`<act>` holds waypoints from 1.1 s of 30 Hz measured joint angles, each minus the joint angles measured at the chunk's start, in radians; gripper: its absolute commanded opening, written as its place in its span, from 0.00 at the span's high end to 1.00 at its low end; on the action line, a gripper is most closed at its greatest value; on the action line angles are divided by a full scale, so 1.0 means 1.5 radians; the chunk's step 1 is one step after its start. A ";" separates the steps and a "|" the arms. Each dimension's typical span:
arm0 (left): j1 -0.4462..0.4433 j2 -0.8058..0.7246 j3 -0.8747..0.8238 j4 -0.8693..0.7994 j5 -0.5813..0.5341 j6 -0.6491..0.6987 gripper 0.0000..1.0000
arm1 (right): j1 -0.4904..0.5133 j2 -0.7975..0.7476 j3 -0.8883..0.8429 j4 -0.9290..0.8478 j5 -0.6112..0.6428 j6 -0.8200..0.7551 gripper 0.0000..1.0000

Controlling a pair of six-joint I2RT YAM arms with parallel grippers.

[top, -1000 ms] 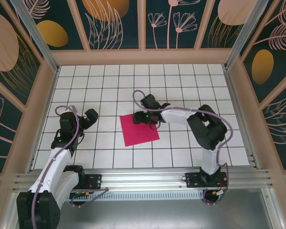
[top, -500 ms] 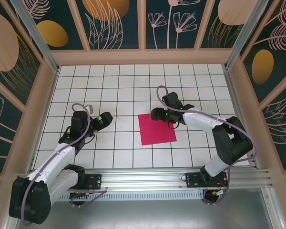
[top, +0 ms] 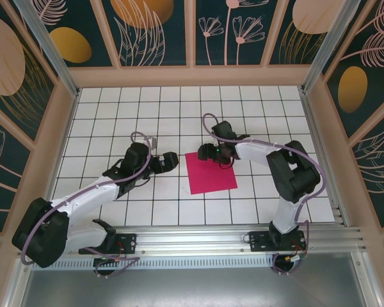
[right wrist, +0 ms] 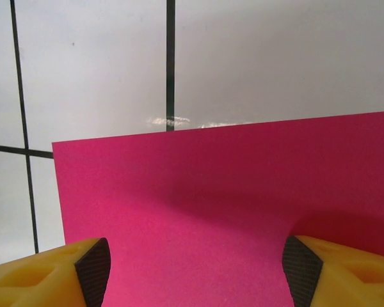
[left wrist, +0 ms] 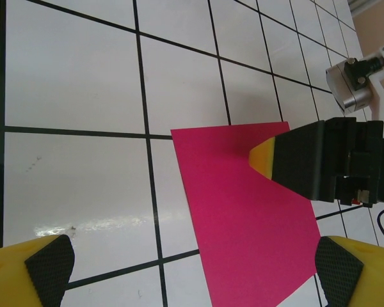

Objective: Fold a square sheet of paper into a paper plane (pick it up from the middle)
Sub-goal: Move the square sheet of paper to the center of the table, then fold the square sheet of paper in half at the center of the table.

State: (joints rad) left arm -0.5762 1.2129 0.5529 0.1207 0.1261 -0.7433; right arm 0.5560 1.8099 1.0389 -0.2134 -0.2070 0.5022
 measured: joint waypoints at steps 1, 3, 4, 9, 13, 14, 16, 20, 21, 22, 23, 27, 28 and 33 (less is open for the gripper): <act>-0.005 0.002 0.000 0.000 -0.006 -0.002 0.01 | 0.000 0.000 0.000 0.000 0.004 0.004 0.25; -0.011 0.006 0.000 0.001 -0.017 -0.002 0.02 | -0.004 0.000 0.000 0.000 0.017 0.019 0.25; -0.014 0.009 0.000 0.001 -0.023 -0.002 0.01 | -0.006 -0.001 -0.001 0.000 0.022 0.030 0.25; -0.030 0.039 0.012 0.002 -0.049 -0.002 0.01 | -0.011 -0.023 -0.019 0.002 0.036 0.062 0.22; -0.049 0.058 0.035 0.006 -0.074 -0.002 0.02 | -0.008 -0.051 -0.018 -0.011 0.054 0.049 0.15; -0.052 0.058 0.038 0.008 -0.083 -0.002 0.01 | -0.005 -0.063 -0.016 -0.015 0.069 0.042 0.12; -0.055 0.056 0.039 0.013 -0.105 -0.002 0.02 | 0.006 -0.094 -0.016 -0.017 0.106 0.029 0.05; -0.055 0.026 0.037 0.021 -0.185 0.006 0.01 | 0.040 -0.186 -0.023 -0.016 0.193 0.009 0.01; -0.055 0.014 0.035 0.027 -0.205 0.007 0.01 | 0.044 -0.204 -0.023 -0.018 0.207 0.012 0.01; -0.055 -0.002 0.028 0.038 -0.227 0.009 0.02 | 0.044 -0.219 -0.022 -0.023 0.215 0.017 0.01; -0.055 -0.018 0.021 0.048 -0.247 0.011 0.01 | 0.038 -0.227 -0.021 -0.032 0.217 0.022 0.01; -0.055 -0.068 -0.009 0.075 -0.320 -0.002 0.01 | 0.016 -0.227 -0.039 -0.052 0.211 0.044 0.01; -0.055 -0.075 -0.015 0.080 -0.337 -0.004 0.01 | 0.013 -0.227 -0.053 -0.052 0.205 0.052 0.01; -0.055 -0.059 -0.018 0.081 -0.346 0.011 0.01 | 0.019 -0.206 -0.081 -0.075 0.174 0.076 0.08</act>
State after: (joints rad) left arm -0.6586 1.1248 0.5255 0.2424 -0.3923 -0.7265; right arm 0.5838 1.5005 0.9176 -0.3252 0.0547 0.6163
